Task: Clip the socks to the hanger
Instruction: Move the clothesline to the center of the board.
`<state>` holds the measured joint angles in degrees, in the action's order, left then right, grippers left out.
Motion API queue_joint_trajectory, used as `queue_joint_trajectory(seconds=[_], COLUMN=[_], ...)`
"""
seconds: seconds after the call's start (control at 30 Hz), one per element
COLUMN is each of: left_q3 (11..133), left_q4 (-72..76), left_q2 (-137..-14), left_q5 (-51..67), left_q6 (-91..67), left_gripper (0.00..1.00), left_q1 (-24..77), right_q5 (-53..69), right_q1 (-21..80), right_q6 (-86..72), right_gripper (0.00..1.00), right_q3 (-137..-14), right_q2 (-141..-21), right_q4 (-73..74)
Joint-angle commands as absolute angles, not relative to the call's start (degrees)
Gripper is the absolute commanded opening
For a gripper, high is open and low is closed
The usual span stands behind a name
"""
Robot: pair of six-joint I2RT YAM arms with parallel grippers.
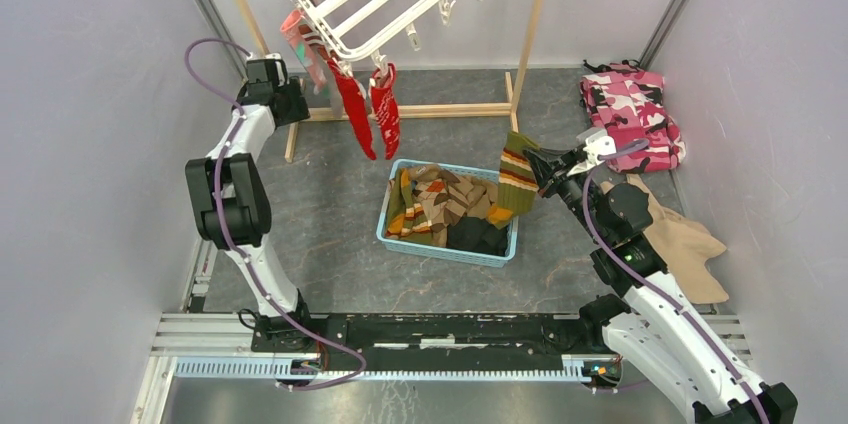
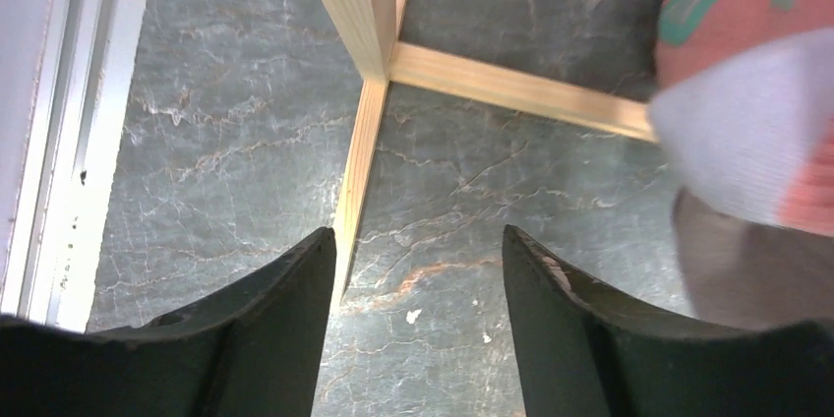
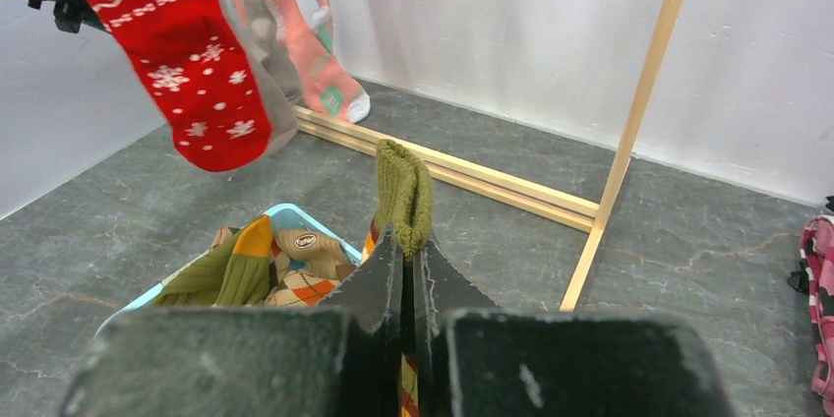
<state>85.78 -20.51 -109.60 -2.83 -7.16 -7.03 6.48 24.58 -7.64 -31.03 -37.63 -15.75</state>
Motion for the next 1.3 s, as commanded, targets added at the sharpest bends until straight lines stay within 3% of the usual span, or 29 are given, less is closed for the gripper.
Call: queue_joint_trajectory(seconds=[0.0, 0.13, 0.27, 0.37, 0.53, 0.83, 0.97, 1.03, 1.27], left_q3=[85.10, 81.82, 70.42, 61.21, 48.94, 36.38, 27.22, 24.76, 23.54], left_q4=[-18.61, -16.89, -10.49, -6.21, -3.46, 6.94, 31.55, 41.10, 41.77], left_q2=[-107.36, -102.96, -92.45, -82.45, -62.04, -38.09, -31.75, -29.53, -28.30], left_q5=[0.39, 1.69, 4.17, 4.87, 8.84, 46.97, 56.73, 57.10, 45.97], left_q6=[-10.05, -11.44, -14.64, -16.61, -18.19, -22.12, -41.76, -44.92, -31.48], left_gripper=[0.70, 0.71, 0.72, 0.79, 0.99, 1.00, 1.00, 1.00, 1.00], left_q1=[-7.63, -7.89, -8.50, -8.90, -9.30, -9.24, -8.06, -5.17, 16.01], right_q5=[7.47, 7.62, 10.03, 13.14, 22.35, 42.18, 48.12, 49.15, 54.98], right_q1=[24.13, 24.16, 24.03, 24.08, 24.10, 24.15, 24.41, 24.68, 27.78], right_q6=[-7.61, -6.87, -5.82, -4.95, -2.66, 0.97, 4.13, 4.77, 3.85], right_gripper=[0.00, 0.00, 0.00, 0.00, 0.00, 0.00, 0.00, 0.00, 0.01], right_q3=[-31.55, -31.94, -32.75, -33.85, -36.20, -42.23, -43.77, -44.15, -47.72], right_q2=[-37.28, -37.39, -38.38, -39.75, -42.88, -50.70, -53.60, -54.33, -58.33], right_q4=[-16.71, -16.09, -16.05, -15.79, -15.67, -19.31, -21.04, -22.79, -27.13])
